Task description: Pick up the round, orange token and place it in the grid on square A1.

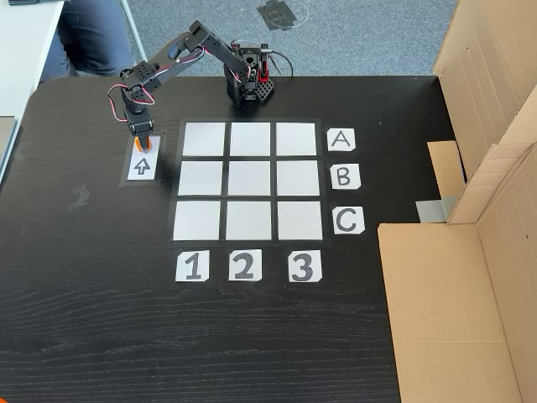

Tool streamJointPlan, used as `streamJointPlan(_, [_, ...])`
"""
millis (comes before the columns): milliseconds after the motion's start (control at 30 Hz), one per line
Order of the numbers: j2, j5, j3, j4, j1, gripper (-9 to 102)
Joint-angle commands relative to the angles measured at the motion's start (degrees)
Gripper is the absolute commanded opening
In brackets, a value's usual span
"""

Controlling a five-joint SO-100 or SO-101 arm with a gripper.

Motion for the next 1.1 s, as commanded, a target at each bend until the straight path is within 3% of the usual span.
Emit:
streamJointPlan(0, [1.7, 0.5, 0.2, 0.1, 0.4, 4])
streamJointPlan(633, [18.5, 1.2, 1.2, 4.7, 3.7, 0])
streamJointPlan(1067, [44.3, 0.7, 20.7, 4.8, 4.3, 0])
